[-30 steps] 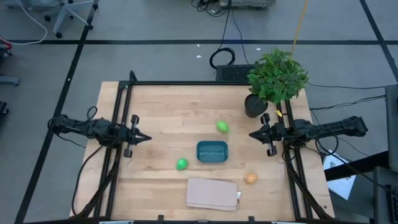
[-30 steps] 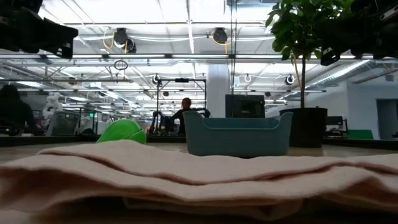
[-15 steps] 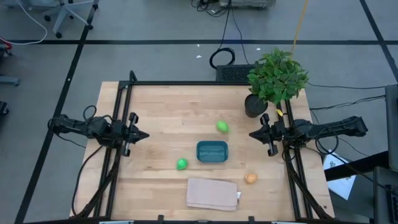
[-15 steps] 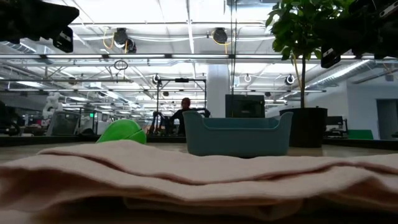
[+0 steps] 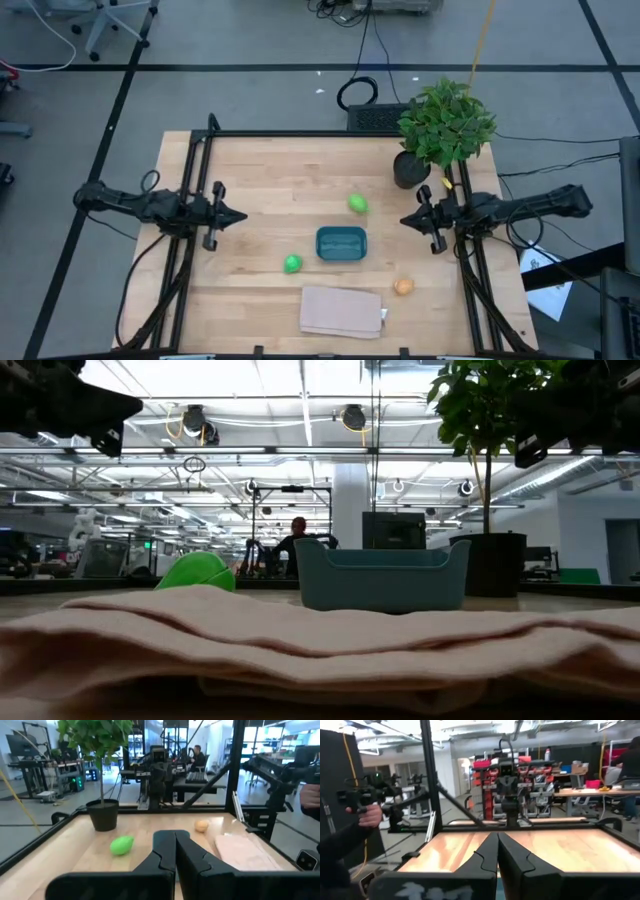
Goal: Pick and placing Produce into tupperware
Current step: Put the green cabbage into the blue bin
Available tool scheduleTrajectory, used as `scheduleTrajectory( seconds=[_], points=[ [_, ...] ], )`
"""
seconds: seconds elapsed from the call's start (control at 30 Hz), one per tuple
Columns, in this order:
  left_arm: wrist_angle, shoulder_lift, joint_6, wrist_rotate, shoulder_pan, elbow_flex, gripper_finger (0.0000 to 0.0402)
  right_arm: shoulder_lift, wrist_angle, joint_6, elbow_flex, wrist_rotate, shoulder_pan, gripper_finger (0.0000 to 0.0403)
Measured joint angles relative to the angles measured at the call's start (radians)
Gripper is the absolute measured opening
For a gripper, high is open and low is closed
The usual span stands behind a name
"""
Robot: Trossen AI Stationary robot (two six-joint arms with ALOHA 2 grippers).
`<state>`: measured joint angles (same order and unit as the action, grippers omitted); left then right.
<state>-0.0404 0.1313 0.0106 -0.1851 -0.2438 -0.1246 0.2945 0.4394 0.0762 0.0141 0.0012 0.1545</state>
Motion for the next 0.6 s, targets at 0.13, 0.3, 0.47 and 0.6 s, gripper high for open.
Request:
scheduleTrajectory(
  seconds=[0.13,0.3,0.47,0.6],
  points=[
    [-0.008,0.026,0.013,0.022,0.000,0.000,0.0003,0.060,0.042,-0.045,0.000,0.081,0.021,0.0000],
    [-0.008,0.047,0.025,0.028,0.000,0.000,0.0003,0.155,0.086,-0.120,0.026,0.126,0.057,0.0000],
    [-0.011,0.061,0.029,0.027,0.000,0.000,0.0003,0.295,0.081,-0.142,0.084,0.180,0.093,0.0000],
    [-0.017,0.064,0.041,0.027,0.000,0.000,0.0003,0.401,0.111,-0.143,0.140,0.188,0.096,0.0000]
  ],
)
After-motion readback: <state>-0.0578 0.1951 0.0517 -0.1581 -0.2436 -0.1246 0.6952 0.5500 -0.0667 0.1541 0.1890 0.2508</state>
